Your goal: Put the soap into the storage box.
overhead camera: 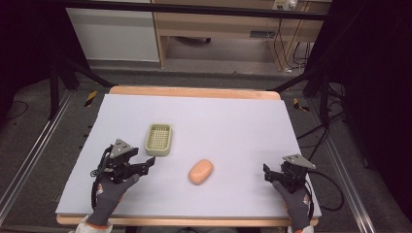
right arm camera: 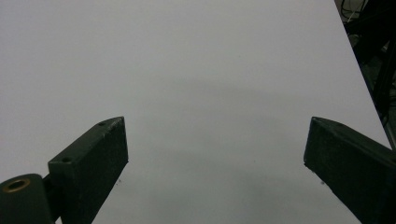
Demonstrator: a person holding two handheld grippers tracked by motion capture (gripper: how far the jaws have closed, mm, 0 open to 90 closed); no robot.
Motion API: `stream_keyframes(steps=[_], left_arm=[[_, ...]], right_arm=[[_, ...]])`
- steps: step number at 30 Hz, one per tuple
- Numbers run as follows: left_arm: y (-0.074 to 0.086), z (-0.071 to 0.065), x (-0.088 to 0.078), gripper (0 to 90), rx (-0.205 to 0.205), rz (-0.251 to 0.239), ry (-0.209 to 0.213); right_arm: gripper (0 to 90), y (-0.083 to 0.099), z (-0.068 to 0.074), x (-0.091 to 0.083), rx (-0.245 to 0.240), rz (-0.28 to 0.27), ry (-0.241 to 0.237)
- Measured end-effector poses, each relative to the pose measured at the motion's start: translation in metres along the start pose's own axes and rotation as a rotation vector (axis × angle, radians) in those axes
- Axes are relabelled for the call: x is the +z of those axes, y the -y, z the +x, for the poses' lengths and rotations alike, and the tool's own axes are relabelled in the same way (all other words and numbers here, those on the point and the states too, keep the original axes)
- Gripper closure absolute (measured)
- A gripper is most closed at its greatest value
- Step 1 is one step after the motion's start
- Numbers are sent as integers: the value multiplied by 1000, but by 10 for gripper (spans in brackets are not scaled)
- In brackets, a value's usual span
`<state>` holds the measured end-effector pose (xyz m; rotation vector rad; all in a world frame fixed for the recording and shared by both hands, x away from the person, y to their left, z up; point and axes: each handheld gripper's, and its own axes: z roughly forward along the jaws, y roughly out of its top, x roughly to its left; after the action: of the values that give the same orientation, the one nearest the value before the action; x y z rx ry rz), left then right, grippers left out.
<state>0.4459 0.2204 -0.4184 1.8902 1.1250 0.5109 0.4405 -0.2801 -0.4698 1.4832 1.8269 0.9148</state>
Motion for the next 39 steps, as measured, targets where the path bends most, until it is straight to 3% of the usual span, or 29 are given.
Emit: stream_keyframes(steps=[18,39], left_arm=[[-25,-31,15,248,70,14,60],[-33,-65,44,237,138,86,117]], right_arm=[[67,-1,0,-1,1,-2,-8],[68,-3,2,-2,-14,-3,-21]])
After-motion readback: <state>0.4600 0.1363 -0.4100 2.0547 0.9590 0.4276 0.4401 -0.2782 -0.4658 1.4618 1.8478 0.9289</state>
